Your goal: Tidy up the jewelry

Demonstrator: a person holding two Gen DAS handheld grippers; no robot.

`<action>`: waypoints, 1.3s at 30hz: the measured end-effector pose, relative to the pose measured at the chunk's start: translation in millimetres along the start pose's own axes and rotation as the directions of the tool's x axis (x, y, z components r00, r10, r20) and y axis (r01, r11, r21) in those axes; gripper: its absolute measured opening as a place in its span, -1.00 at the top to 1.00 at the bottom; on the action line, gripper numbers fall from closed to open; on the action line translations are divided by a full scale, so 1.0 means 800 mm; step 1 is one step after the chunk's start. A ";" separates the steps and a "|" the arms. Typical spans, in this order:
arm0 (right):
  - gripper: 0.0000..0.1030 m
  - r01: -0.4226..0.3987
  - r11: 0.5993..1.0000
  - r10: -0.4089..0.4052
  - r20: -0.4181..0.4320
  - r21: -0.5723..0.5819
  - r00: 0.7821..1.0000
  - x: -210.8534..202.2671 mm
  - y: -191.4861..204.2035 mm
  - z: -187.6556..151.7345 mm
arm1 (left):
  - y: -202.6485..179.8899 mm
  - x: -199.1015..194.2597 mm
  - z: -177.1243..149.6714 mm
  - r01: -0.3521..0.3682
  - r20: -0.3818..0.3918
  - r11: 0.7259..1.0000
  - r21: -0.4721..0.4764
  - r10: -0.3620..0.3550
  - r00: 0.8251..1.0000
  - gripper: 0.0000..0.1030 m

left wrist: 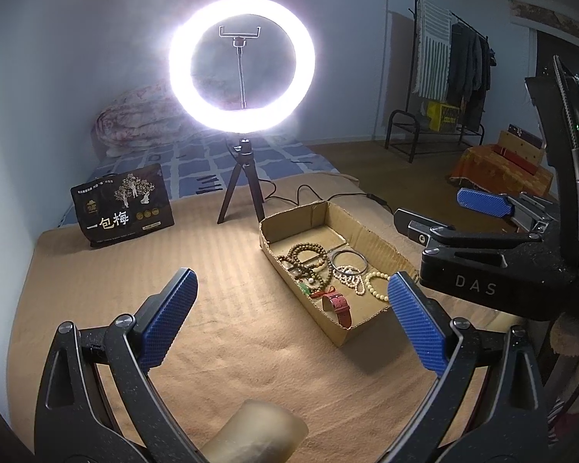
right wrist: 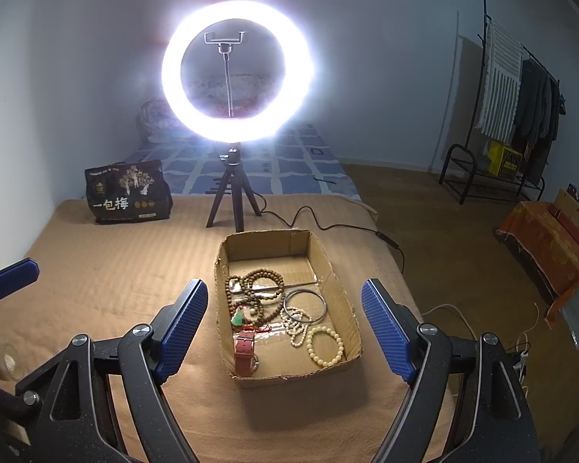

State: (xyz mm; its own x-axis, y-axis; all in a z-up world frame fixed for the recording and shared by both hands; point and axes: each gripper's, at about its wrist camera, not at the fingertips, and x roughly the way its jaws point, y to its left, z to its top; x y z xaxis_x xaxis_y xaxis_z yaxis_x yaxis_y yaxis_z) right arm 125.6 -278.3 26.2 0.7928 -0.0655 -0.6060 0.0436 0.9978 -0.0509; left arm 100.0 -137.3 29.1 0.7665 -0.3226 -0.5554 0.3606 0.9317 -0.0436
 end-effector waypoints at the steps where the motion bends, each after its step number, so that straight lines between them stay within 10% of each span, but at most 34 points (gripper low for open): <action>1: -0.59 0.001 1.000 -0.001 0.000 0.000 1.000 0.000 0.000 0.000 | 0.000 0.000 0.000 0.000 0.001 1.000 -0.001 0.000 1.000 -0.96; 39: -0.59 -0.002 1.000 0.002 -0.014 0.000 1.000 0.004 0.002 -0.005 | 0.008 0.003 0.001 -0.057 -0.016 0.998 -0.037 0.057 0.998 -0.99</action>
State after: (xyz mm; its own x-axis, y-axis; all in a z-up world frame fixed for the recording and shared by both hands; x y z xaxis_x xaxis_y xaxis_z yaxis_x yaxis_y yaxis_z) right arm 125.5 -276.9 20.8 0.7842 -0.0634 -0.6173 0.0415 0.9979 -0.0498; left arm 104.7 -132.7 28.0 0.7770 -0.2667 -0.5703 0.2961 0.9542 -0.0428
